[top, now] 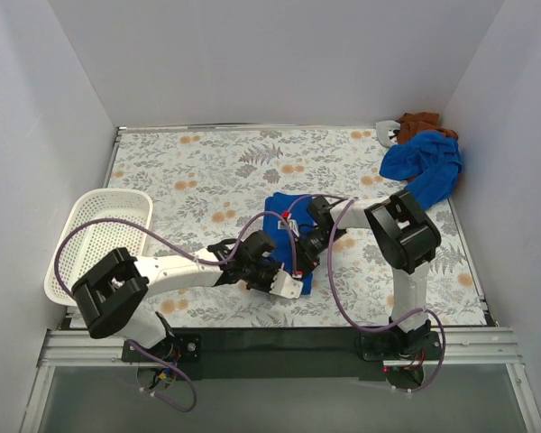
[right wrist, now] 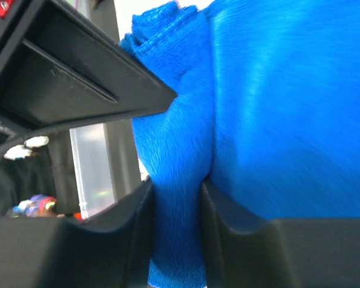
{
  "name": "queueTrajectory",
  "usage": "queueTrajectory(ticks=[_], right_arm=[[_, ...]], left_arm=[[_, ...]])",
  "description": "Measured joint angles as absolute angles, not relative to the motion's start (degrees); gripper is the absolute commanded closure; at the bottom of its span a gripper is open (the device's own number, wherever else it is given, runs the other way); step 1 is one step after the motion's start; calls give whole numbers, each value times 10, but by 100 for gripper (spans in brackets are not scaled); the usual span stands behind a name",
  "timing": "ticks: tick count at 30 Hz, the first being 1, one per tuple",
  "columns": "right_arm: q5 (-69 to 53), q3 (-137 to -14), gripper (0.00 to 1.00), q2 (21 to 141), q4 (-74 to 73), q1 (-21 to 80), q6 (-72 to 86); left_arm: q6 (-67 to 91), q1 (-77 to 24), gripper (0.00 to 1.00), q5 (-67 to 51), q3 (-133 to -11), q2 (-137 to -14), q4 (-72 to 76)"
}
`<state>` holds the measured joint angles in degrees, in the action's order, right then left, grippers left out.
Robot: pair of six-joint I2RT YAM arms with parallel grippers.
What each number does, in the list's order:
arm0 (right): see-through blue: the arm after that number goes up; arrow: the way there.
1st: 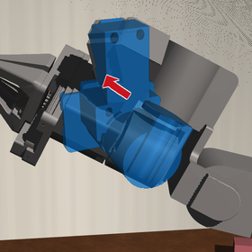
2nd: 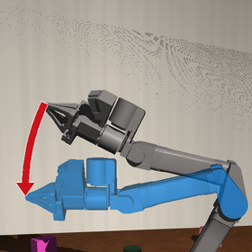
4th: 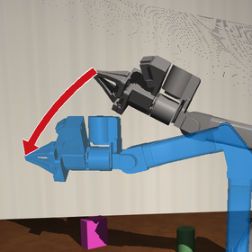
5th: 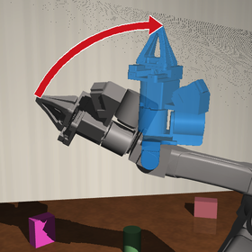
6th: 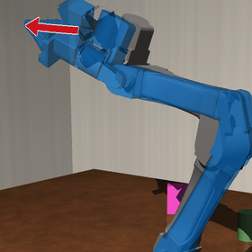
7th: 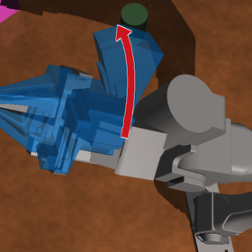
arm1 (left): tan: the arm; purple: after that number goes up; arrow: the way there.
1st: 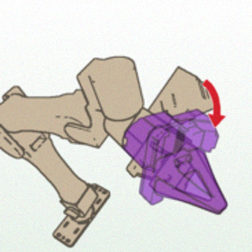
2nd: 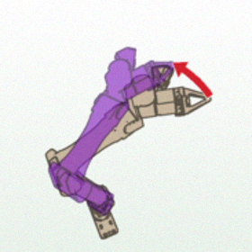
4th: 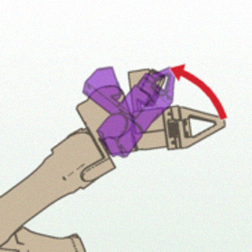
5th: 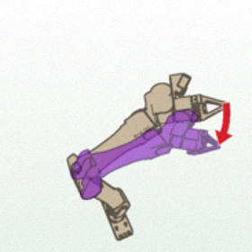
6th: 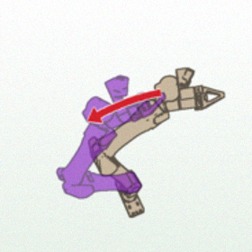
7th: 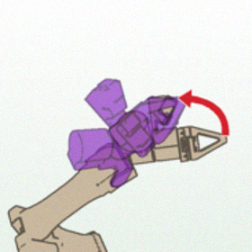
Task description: Roll the towels
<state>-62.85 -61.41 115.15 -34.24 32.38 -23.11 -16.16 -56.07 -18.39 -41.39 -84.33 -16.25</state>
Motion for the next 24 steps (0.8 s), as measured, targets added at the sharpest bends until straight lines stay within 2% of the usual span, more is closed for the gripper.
queueTrajectory(ticks=[2, 3, 6, 9, 17, 21, 24], right_arm=[[-611, -614, 57, 1136, -345, 310, -227], [-599, -614, 49, 1125, -346, 298, -226], [-561, -623, 40, 1085, -349, 250, -226], [-515, -644, 36, 1027, -347, 198, -228], [-420, -636, 35, 806, -337, 172, -263], [-408, -597, 46, 730, -336, 181, -288], [-386, -558, 47, 708, -336, 204, -310]], left_arm=[[-162, -561, 97, -187, -429, -853, -175], [-161, -561, 98, -189, -435, -858, -181], [-156, -560, 98, -199, -461, -873, -219], [-146, -552, 98, -235, -494, -892, -274], [-136, -465, 97, -385, -646, -1031, -451], [-136, -421, 96, -462, -726, -1122, -539], [-136, -398, 95, -507, -776, -1180, -598]])
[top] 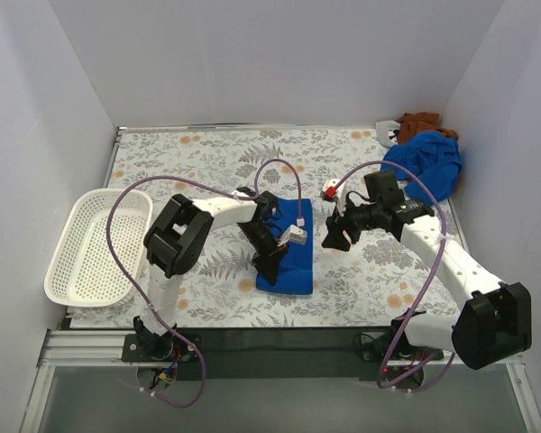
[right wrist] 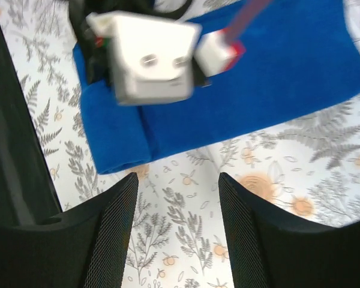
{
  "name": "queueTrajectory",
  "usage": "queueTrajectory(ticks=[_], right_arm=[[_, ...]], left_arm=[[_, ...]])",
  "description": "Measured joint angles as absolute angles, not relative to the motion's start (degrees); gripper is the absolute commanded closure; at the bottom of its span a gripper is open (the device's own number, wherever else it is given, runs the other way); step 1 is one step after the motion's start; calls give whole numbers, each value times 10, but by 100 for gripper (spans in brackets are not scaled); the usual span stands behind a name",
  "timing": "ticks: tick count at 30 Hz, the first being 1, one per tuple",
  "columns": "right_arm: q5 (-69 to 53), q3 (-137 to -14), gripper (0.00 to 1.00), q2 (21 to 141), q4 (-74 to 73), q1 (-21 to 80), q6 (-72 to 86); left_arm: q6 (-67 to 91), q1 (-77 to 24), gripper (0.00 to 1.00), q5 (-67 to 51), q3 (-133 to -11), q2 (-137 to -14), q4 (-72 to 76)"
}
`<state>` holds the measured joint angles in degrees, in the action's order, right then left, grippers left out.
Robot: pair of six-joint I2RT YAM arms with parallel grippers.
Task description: Roll the towels
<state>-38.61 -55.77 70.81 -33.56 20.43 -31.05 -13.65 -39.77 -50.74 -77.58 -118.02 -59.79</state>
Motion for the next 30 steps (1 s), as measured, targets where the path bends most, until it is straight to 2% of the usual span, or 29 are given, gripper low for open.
queueTrajectory(ticks=[2, 5, 6, 7, 11, 14, 20, 23, 24, 25, 26, 27, 30], right_arm=[[-371, -538, 43, 709, -337, 227, -318], [-342, -521, 30, 710, -335, 273, -321], [-329, -518, 18, 710, -331, 294, -321], [-320, -518, 14, 712, -328, 311, -319], [-271, -518, 13, 743, -295, 385, -324], [-235, -509, 17, 778, -261, 443, -324], [-192, -497, 33, 839, -220, 515, -315], [-178, -484, 55, 860, -200, 522, -314], [-176, -478, 72, 864, -192, 523, -314], [-175, -473, 81, 868, -184, 523, -318], [-174, -469, 98, 870, -176, 522, -319], [-175, -467, 99, 870, -169, 522, -321], [-190, -462, 99, 870, -163, 510, -324]], left_arm=[[-138, -386, 94, -530, -806, -1214, -635], [-142, -374, 93, -553, -844, -1257, -684], [-143, -371, 93, -559, -852, -1267, -695], [-143, -369, 93, -564, -859, -1275, -705], [-143, -364, 92, -574, -880, -1297, -731], [-141, -362, 91, -576, -893, -1310, -747], [-131, -353, 89, -594, -900, -1326, -759], [-124, -348, 85, -600, -902, -1331, -762], [-121, -347, 81, -601, -902, -1331, -762], [-117, -346, 79, -602, -902, -1331, -760], [-112, -344, 76, -603, -902, -1331, -758], [-108, -342, 71, -605, -900, -1330, -754], [-99, -328, 66, -621, -877, -1311, -729]])
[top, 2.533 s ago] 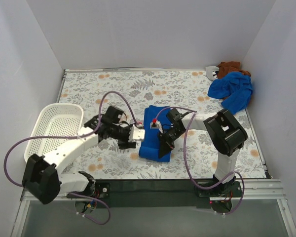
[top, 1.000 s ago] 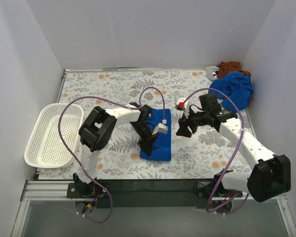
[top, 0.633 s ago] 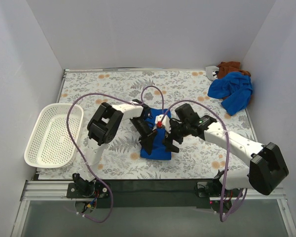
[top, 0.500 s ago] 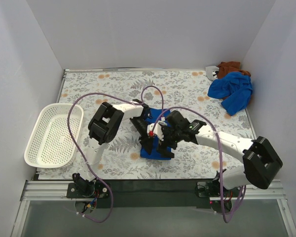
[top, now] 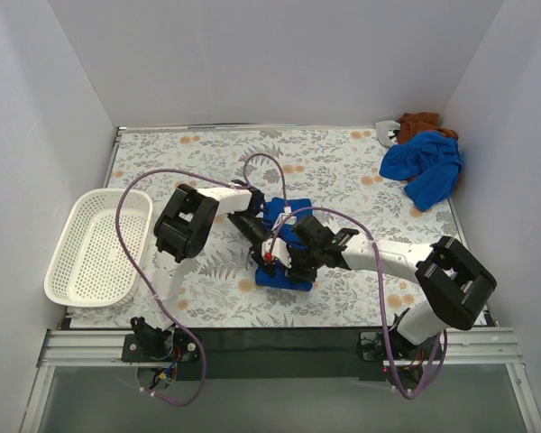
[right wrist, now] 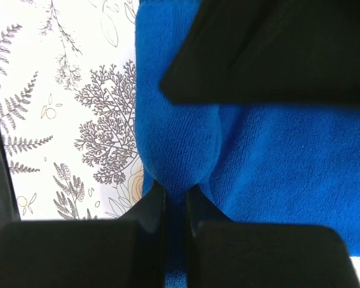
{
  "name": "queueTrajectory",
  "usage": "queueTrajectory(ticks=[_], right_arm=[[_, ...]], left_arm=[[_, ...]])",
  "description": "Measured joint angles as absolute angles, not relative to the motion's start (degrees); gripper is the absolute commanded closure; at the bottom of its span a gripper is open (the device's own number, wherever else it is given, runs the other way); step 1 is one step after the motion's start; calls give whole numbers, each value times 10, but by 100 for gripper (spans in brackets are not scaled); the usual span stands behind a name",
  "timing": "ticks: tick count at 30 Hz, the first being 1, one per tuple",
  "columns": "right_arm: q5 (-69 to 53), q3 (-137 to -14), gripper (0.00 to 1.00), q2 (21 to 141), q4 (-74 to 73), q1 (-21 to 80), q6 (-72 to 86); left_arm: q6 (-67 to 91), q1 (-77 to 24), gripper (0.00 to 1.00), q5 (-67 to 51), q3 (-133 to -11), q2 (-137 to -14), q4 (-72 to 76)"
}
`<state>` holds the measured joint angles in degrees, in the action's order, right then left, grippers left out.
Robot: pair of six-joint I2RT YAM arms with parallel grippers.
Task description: Roll the towels
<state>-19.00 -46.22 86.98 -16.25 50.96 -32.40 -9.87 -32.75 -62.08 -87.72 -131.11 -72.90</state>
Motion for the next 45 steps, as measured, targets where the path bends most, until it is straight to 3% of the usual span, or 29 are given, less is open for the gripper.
queueTrajectory(ticks=[5, 12, 17, 25, 30, 36, 40, 41, 42, 45], right_arm=[[-270, -468, 99, 881, -171, 469, -342], [-376, -497, 99, 916, -244, 423, -364], [-459, -552, 99, 995, -309, 387, -375], [-577, -633, 99, 1121, -416, 334, -406], [-618, -656, 98, 1164, -453, 313, -411], [-636, -673, 97, 1188, -480, 304, -417], [-641, -681, 93, 1197, -494, 300, -423], [-641, -682, 87, 1198, -495, 299, -423], [-640, -682, 84, 1198, -496, 298, -422], [-636, -683, 66, 1198, -499, 295, -419]], left_arm=[[-84, -274, 54, -639, -785, -1221, -626], [-42, -183, 51, -606, -720, -1065, -511], [-11, -183, 51, -528, -622, -905, -397], [-59, -333, 46, -343, -470, -725, -273], [-96, -468, 45, -249, -423, -729, -212], [-143, -553, 45, -178, -405, -769, -129], [-166, -576, 57, -162, -405, -810, -93], [-170, -579, 63, -159, -405, -822, -87], [-173, -581, 76, -157, -406, -835, -84], [-177, -582, 86, -154, -423, -869, -88]])
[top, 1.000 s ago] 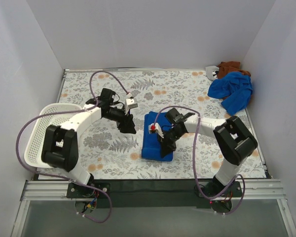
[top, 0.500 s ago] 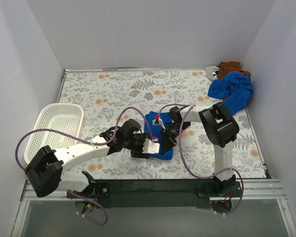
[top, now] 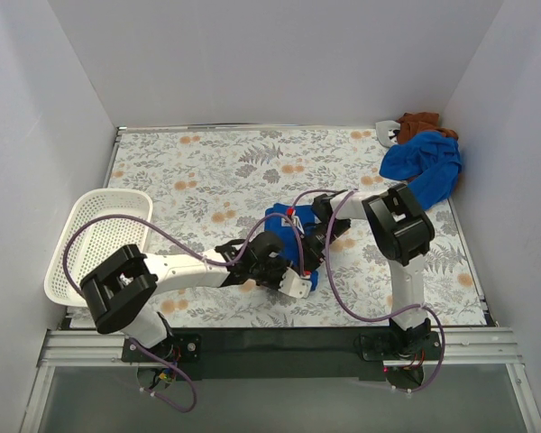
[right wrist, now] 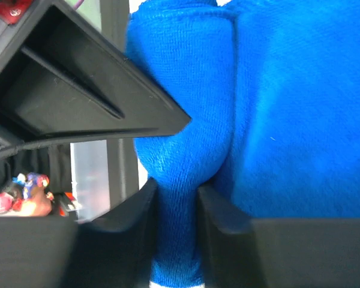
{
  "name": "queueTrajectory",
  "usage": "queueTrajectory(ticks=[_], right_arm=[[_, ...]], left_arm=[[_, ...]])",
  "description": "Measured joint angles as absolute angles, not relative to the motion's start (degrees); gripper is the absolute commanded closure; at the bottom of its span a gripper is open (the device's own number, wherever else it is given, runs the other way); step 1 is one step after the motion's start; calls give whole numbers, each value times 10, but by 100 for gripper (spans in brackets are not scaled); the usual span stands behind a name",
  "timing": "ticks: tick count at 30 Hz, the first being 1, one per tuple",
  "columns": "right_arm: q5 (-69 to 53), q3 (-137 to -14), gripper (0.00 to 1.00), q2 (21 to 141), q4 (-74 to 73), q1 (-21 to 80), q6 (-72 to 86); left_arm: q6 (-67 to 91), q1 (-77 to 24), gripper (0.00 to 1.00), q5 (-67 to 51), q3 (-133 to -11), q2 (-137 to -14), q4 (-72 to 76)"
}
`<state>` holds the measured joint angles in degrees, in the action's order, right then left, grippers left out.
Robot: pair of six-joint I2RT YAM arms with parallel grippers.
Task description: Roll the towels
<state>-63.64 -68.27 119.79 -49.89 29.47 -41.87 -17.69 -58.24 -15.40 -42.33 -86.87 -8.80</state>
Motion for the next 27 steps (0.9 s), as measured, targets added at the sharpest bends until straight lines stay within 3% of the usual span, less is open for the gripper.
queueTrajectory(ticks=[2, 4, 5, 6, 15, 21, 27], right_arm=[[-630, -683, 53, 1193, -504, 284, -415], [-611, -683, 47, 1179, -505, 266, -406], [-598, -683, 37, 1167, -507, 253, -404], [-582, -686, 36, 1153, -507, 240, -400], [-471, -720, 35, 976, -476, 110, -392], [-449, -632, 37, 824, -433, 115, -394], [-412, -560, 37, 785, -406, 171, -392]], left_arm=[[-170, -582, 89, -155, -440, -879, -101], [-159, -582, 91, -159, -451, -884, -113], [-152, -582, 92, -160, -457, -887, -121], [-145, -582, 92, -161, -462, -889, -130], [-53, -537, 91, -258, -576, -966, -252], [-13, -451, 89, -398, -677, -1069, -345], [-12, -388, 87, -523, -766, -1171, -441]])
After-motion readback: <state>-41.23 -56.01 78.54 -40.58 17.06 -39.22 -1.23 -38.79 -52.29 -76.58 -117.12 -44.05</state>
